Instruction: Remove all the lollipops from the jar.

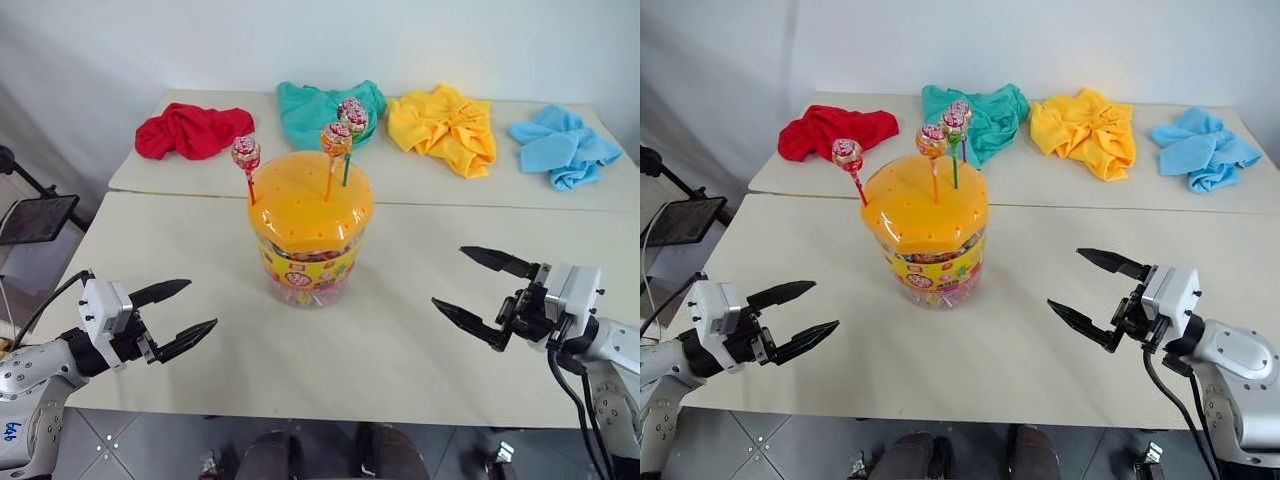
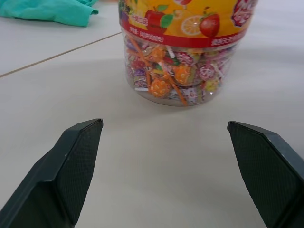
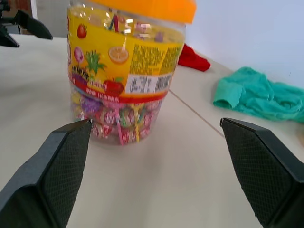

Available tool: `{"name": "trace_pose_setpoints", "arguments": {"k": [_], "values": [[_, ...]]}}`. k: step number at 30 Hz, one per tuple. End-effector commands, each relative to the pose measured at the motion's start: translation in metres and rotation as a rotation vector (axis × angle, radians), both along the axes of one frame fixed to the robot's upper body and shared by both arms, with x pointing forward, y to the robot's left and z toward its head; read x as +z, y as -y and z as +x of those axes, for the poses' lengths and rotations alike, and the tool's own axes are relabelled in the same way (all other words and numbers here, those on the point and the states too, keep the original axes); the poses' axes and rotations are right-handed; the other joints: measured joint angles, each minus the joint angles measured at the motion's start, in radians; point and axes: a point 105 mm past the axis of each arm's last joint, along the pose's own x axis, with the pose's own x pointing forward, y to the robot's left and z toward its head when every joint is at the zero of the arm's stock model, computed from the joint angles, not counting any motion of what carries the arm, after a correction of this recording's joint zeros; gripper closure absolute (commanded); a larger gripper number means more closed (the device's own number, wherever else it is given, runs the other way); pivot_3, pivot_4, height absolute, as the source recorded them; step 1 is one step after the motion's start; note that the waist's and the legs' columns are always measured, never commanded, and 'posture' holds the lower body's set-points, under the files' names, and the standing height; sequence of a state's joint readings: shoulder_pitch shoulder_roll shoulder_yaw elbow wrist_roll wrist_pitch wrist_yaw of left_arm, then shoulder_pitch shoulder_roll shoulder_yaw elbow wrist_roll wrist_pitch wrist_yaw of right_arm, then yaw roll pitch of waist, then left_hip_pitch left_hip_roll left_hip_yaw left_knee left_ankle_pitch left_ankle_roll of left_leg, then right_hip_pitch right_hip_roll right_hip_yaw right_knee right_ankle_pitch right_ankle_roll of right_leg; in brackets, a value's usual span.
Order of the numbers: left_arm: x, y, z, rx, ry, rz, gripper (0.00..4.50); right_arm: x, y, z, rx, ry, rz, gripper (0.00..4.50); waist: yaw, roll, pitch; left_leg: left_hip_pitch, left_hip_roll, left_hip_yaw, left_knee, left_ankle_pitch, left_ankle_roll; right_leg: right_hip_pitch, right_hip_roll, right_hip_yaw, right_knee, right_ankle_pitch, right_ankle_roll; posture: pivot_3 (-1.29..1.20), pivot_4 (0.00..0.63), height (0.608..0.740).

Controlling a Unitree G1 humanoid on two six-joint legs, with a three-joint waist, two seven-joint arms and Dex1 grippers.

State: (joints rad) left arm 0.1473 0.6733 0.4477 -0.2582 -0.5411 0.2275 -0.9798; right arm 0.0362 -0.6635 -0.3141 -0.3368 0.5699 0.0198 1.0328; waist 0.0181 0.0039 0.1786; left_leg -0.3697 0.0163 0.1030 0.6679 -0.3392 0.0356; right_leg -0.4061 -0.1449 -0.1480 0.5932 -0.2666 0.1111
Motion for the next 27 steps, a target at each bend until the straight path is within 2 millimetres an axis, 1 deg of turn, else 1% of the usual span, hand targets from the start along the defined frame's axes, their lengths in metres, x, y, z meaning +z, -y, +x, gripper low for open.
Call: {"name": "trace_pose_setpoints", "arguments": {"k": [1,4,5,7,8,9,11,13,15,19,22,23,25,27], "values": [[0.001,-0.004,-0.003,-0.02,-0.012,0.001,0.04,0.002,-0.004,-0.004,0.048,0.023,-0.065,0.0,-0.001,0.0,0.0,0.0,0.0,0.001,0.0,0.0,0.0,0.0,0.0,0.0,0.0,0.0,0.0,0.0,0.15,0.74],[0.011,-0.003,-0.003,-0.044,-0.026,-0.072,0.04,0.006,-0.011,-0.008,0.088,0.016,-0.043,0.0,0.0,0.0,0.0,0.0,0.0,0.002,0.002,0.0,0.002,0.0,-0.001,0.001,0.0,0.0,0.0,0.0,0.15,0.74],[0.015,-0.003,-0.002,-0.053,-0.021,-0.088,0.04,0.013,-0.016,-0.008,0.097,0.027,0.001,0.0,0.0,0.0,0.0,0.0,0.0,0.002,0.003,0.0,0.002,0.0,-0.001,0.001,0.0,0.0,0.0,0.0,0.15,0.74],[0.055,0.003,0.003,-0.094,0.015,-0.264,0.04,0.045,-0.031,-0.01,0.141,0.08,0.144,0.0,0.0,-0.001,0.001,0.0,0.0,0.002,0.006,0.0,0.002,-0.001,-0.003,0.002,0.0,0.0,0.0,0.0,0.15,0.74],[0.068,0.006,0.002,-0.12,0.019,-0.312,0.04,0.054,-0.036,-0.012,0.16,0.093,0.183,0.0,0.0,-0.001,0.003,-0.001,0.001,0.002,0.008,0.0,0.002,-0.002,-0.003,0.004,0.001,0.0,0.0,0.0,0.15,0.74],[0.081,0.012,0.002,-0.168,0.028,-0.34,0.04,0.061,-0.039,-0.014,0.18,0.112,0.206,0.0,0.001,-0.002,0.003,-0.002,0.002,0.0,0.011,-0.001,0.001,-0.002,-0.005,0.01,0.003,0.0,-0.001,0.0,0.15,0.74],[0.098,0.02,0.006,-0.223,0.05,-0.34,0.04,0.067,-0.043,-0.018,0.204,0.133,0.23,0.0,0.005,-0.002,0.002,-0.002,0.004,-0.003,0.013,-0.001,-0.001,-0.002,-0.004,0.012,0.004,0.001,-0.002,0.0,0.15,0.74],[0.107,0.026,0.01,-0.246,0.075,-0.327,0.04,0.07,-0.046,-0.021,0.218,0.145,0.24,0.0,0.007,-0.002,0.002,-0.002,0.003,-0.004,0.012,-0.002,-0.002,-0.001,-0.004,0.013,0.006,0.001,-0.002,0.0,0.15,0.74],[0.117,0.035,0.019,-0.273,0.121,-0.302,0.04,0.072,-0.048,-0.022,0.218,0.149,0.239,0.0,0.007,-0.002,0.003,-0.002,0.002,-0.002,0.011,-0.002,-0.002,-0.002,0.001,0.012,0.009,0.001,-0.002,0.0,0.15,0.74],[0.136,0.058,0.04,-0.334,0.189,-0.297,0.04,0.075,-0.052,-0.021,0.215,0.169,0.248,0.0,0.007,-0.003,0.003,-0.003,0.0,0.002,0.012,-0.002,0.0,-0.003,0.005,0.011,0.007,0.002,0.0,0.0,0.15,0.74],[0.138,0.069,0.053,-0.359,0.195,-0.315,0.04,0.078,-0.056,-0.019,0.212,0.185,0.256,0.0,0.004,-0.003,0.003,-0.002,0.0,0.006,0.012,-0.001,0.001,-0.003,0.006,0.014,0.005,0.002,0.001,0.0,0.15,0.74],[0.141,0.077,0.053,-0.394,0.195,-0.33,0.22,0.078,-0.056,-0.019,0.208,0.19,0.258,0.0,0.001,-0.003,0.003,-0.002,0.001,0.007,0.012,-0.001,0.002,-0.003,0.006,0.015,0.005,0.003,0.001,0.0,0.15,0.74],[0.145,0.086,0.05,-0.446,0.186,-0.353,0.63,0.078,-0.057,-0.019,0.202,0.193,0.262,0.0,0.0,-0.004,0.004,-0.002,0.002,0.009,0.012,-0.001,0.001,-0.004,0.008,0.016,0.005,0.003,0.001,0.0,0.15,0.74],[0.143,0.086,0.049,-0.461,0.162,-0.361,1.21,0.078,-0.057,-0.019,0.196,0.194,0.267,0.0,-0.002,-0.004,0.004,-0.002,0.005,0.009,0.013,-0.002,0.0,-0.005,0.011,0.016,0.005,0.003,0.001,0.0,0.15,0.74]]}}
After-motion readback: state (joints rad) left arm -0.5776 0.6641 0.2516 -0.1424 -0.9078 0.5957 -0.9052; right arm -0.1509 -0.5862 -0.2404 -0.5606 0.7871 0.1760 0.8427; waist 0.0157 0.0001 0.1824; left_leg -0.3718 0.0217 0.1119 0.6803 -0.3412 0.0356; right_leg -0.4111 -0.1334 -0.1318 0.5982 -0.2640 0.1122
